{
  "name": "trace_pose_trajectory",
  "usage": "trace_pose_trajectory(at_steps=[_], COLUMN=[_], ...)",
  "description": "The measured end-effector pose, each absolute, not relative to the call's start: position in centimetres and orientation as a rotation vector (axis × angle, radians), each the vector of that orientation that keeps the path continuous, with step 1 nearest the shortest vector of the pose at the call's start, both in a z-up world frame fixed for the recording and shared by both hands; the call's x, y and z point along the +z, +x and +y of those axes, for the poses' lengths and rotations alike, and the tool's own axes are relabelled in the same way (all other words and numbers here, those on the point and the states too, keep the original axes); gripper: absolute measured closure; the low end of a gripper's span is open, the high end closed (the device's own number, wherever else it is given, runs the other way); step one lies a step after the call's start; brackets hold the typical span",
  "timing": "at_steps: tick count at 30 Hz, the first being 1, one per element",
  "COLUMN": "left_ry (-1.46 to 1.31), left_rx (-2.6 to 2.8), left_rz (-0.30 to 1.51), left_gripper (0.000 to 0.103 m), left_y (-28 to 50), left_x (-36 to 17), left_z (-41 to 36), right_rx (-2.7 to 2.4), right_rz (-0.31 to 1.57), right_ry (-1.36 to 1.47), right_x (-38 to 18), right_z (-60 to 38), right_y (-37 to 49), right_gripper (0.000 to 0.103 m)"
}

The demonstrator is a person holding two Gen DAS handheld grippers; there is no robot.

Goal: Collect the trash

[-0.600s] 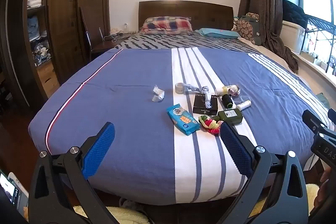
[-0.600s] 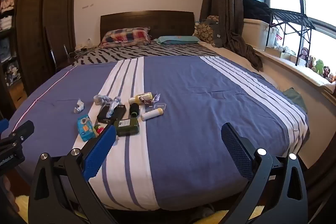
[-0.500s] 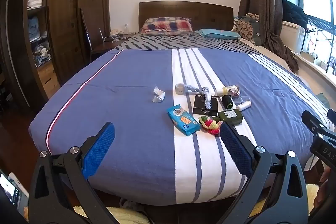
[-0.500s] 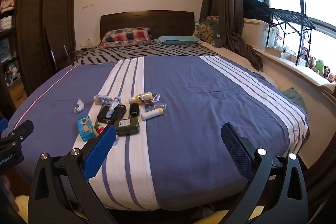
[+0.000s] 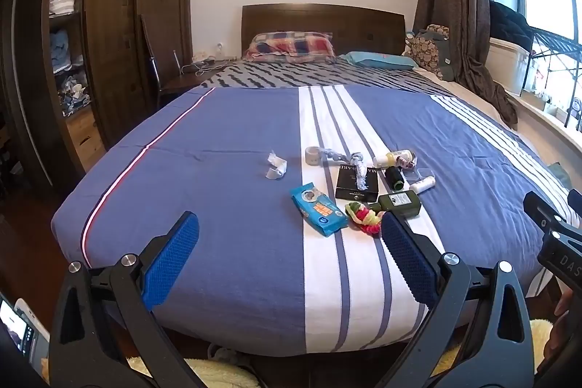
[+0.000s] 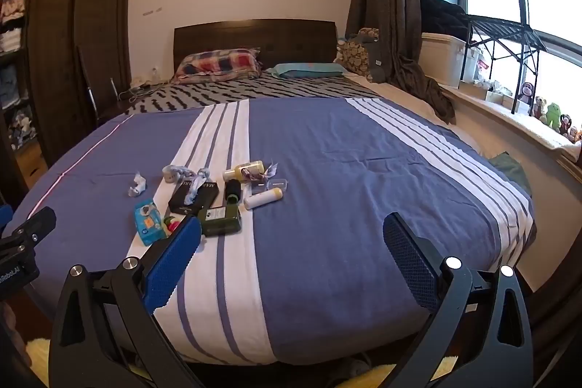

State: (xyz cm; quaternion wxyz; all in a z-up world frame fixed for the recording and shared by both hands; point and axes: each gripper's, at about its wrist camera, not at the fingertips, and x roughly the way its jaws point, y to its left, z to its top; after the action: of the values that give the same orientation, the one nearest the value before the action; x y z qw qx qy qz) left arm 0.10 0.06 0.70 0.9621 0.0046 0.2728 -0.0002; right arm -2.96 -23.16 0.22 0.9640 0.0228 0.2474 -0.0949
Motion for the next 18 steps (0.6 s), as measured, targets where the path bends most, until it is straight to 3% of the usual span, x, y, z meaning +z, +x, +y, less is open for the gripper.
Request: trace_pose_trajectory(at_steps=[18], left_ry=[0.013], left_rx=[0.005], left_rz=[0.535], left_gripper=[0.008], left_y=[-0.56], left_x=[1.06], left_z=[0.42], right_rx=[-0.183], right_rz=[0.497], right_ry=[0.035], right_x=[0.59], right_z=[-22.67], right_y=[-3.12], right_gripper=[0.003])
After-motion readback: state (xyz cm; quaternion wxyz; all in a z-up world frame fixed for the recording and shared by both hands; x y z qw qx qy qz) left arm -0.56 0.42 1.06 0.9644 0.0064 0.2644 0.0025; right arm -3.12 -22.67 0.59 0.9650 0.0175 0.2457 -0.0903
